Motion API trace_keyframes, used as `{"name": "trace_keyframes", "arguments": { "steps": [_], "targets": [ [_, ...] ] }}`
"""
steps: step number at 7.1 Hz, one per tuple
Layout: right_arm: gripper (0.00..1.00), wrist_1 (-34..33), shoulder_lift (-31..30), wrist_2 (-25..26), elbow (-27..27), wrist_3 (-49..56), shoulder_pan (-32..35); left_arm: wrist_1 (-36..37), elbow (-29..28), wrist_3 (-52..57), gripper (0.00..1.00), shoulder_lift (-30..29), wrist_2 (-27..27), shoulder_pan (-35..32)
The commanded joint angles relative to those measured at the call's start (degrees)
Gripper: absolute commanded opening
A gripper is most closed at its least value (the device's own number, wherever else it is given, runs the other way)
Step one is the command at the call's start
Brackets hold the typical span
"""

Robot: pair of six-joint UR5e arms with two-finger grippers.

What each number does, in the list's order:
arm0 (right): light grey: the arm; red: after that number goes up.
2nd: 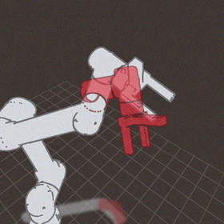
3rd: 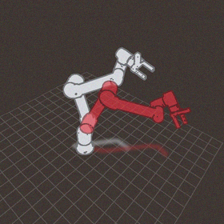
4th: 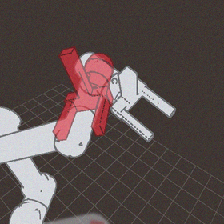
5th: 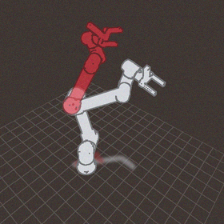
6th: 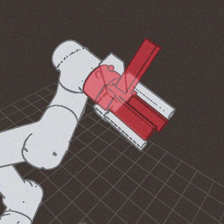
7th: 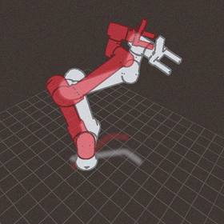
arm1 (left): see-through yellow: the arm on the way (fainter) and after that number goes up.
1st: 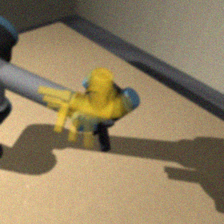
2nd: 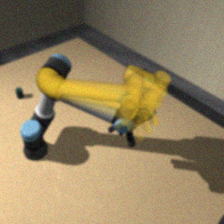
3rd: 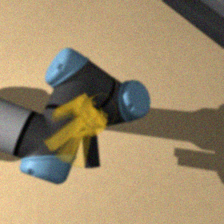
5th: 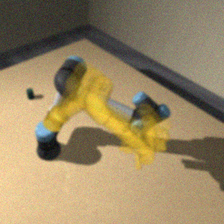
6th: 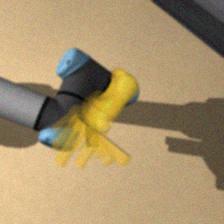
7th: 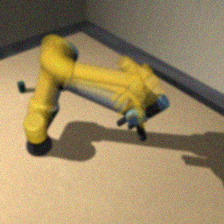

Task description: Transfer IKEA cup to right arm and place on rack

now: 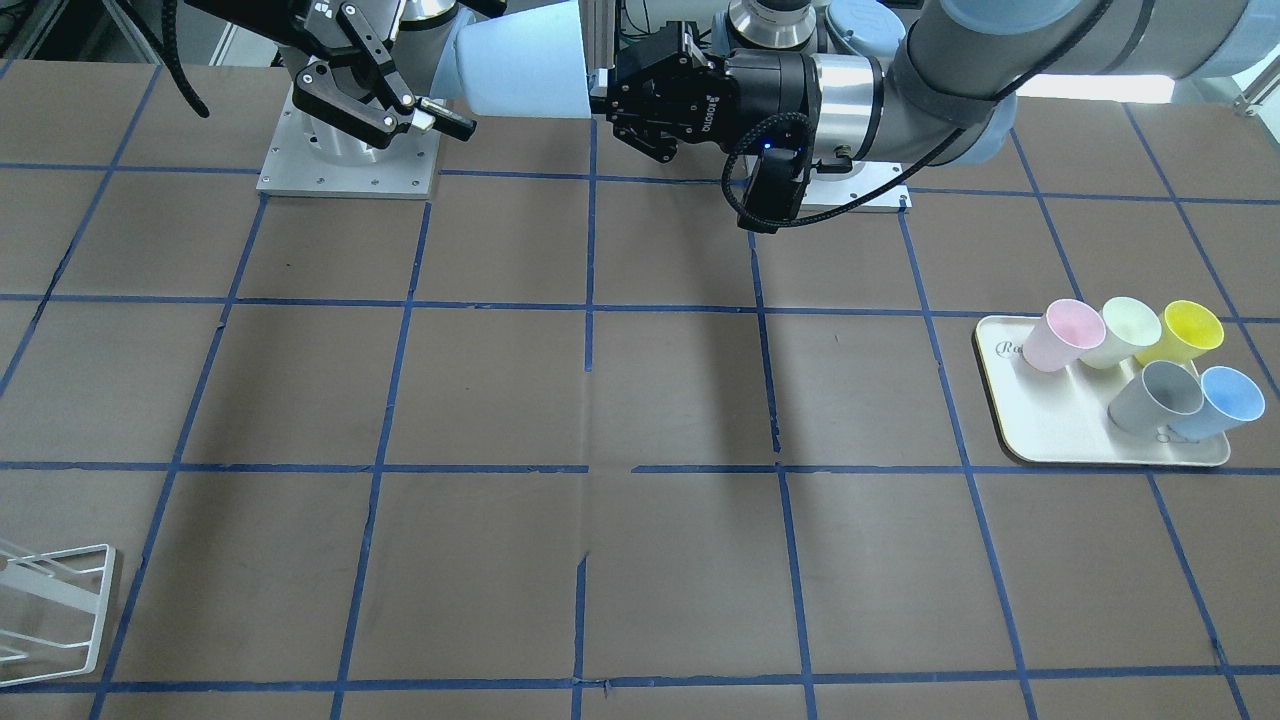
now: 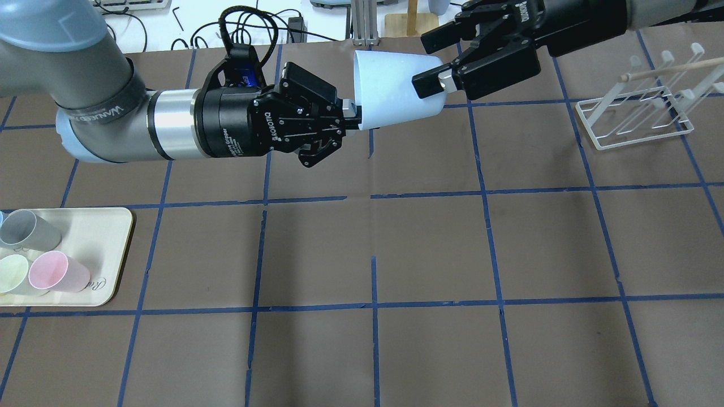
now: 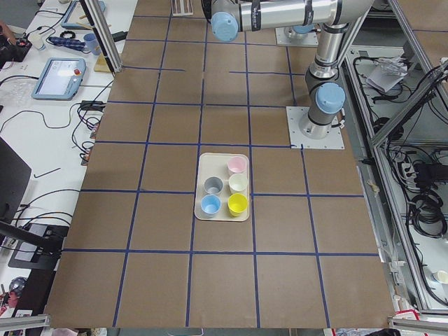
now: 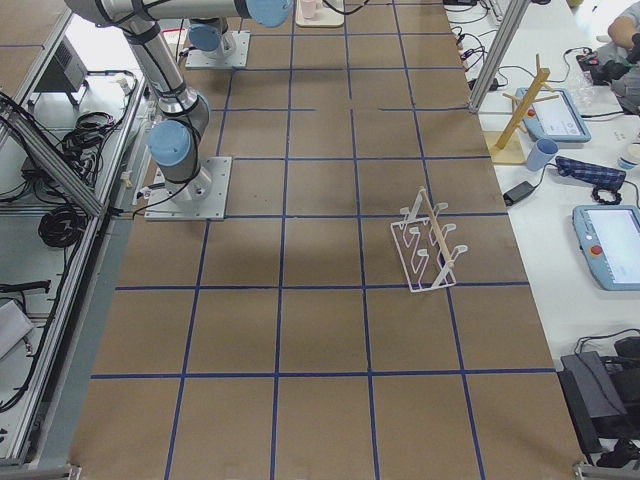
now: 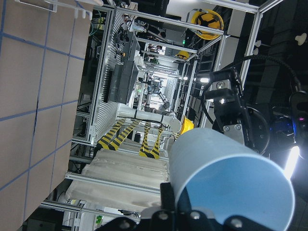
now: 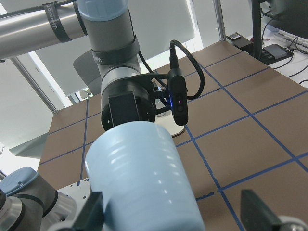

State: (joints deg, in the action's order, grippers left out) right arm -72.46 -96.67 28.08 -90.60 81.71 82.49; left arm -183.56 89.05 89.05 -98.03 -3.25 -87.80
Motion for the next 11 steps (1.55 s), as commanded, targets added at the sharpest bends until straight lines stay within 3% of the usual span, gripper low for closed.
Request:
{"name": "trace_keyframes", "arguments": {
  "steps": [1,5,6,9,10,11],
  "targets": [
    [1.0,0.13,-0.62,-0.04,-2.11,-0.14,0.03,-0.04,-0.02,0.34,0.0,0.2,-0.01,0.0],
    [0.97,0.13,-2.21,-0.39,-2.65,-0.84,0.03,0.04,-0.2,0.34,0.0,0.2,-0.01,0.0],
    [0.73,0.56,-2.38,-1.09,-2.82,-0.93,0.03,0.13,-0.2,0.34,0.0,0.2,-0.01,0.0],
    [0.46,0.57,-2.47,-1.18,-3.09,-0.85,0.03,0.31,-0.2,0.34,0.0,0.2,0.08,0.0],
    [0.41,0.57,-2.47,-1.18,-3.09,-0.85,0.03,0.31,-0.2,0.08,0.0,0.38,0.34,0.0],
    [0.39,0.57,-2.56,-1.18,-3.09,-0.85,0.03,0.31,-0.2,-0.62,0.37,0.55,0.52,0.0]
  ]
}}
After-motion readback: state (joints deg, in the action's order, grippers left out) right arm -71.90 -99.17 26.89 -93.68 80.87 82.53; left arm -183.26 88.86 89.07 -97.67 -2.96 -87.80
